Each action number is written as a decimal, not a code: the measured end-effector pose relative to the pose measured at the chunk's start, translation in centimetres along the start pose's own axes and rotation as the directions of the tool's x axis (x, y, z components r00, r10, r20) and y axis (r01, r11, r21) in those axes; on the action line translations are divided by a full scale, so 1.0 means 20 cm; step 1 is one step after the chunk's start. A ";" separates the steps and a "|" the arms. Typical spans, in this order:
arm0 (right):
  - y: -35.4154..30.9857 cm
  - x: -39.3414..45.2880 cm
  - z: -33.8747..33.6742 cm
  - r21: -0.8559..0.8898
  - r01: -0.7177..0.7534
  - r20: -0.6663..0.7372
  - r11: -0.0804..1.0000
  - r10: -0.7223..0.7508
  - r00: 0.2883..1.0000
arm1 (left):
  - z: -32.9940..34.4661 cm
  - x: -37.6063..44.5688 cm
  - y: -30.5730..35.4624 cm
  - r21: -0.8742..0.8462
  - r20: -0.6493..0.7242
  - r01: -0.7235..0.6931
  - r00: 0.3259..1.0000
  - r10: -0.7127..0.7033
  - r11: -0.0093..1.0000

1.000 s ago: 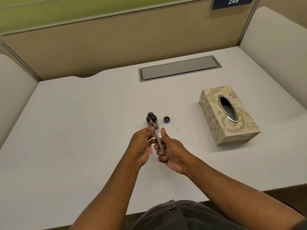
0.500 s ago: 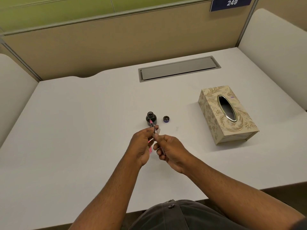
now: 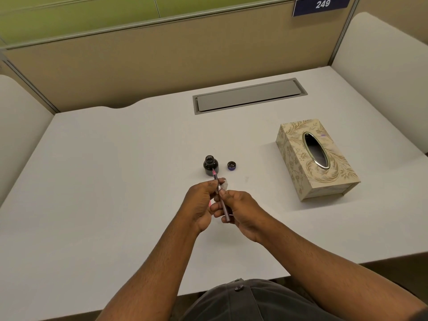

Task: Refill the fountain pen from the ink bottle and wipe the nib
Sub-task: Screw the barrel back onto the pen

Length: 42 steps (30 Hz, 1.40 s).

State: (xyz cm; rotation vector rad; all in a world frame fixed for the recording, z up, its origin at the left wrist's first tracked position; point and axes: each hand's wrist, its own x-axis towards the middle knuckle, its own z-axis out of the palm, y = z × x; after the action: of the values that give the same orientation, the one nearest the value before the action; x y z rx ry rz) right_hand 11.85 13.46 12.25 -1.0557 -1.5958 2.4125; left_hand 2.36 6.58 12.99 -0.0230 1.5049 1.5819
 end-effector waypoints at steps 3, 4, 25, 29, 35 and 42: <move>-0.02 0.01 -0.03 -0.303 0.051 -0.069 0.952 -0.075 0.995 | -0.01 0.01 -0.01 0.104 -0.032 -0.058 0.998 0.062 0.993; -0.02 0.02 -0.04 -0.393 0.071 -0.097 0.917 -0.118 0.988 | -0.02 0.01 -0.01 0.122 -0.038 -0.075 0.996 0.080 0.990; 0.20 0.24 -0.18 -0.817 -0.070 -0.312 0.573 -0.337 0.888 | -0.31 0.15 -0.20 0.758 -0.162 -0.170 0.887 0.433 0.630; 0.24 0.27 -0.17 -0.890 -0.096 -0.269 0.446 -0.344 0.900 | -0.33 0.14 -0.21 0.751 -0.170 -0.150 0.897 0.408 0.643; 0.25 0.29 -0.16 -0.909 -0.111 -0.269 0.403 -0.361 0.893 | -0.33 0.14 -0.20 0.738 -0.179 -0.160 0.890 0.419 0.656; 0.25 0.29 -0.16 -0.908 -0.128 -0.286 0.398 -0.367 0.885 | -0.34 0.13 -0.20 0.729 -0.189 -0.166 0.884 0.428 0.664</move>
State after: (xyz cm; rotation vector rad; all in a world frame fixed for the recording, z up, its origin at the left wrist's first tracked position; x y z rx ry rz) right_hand 10.79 16.00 4.41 -1.3457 -2.6782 0.8342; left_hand -0.37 2.00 6.64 0.4285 2.4305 1.1748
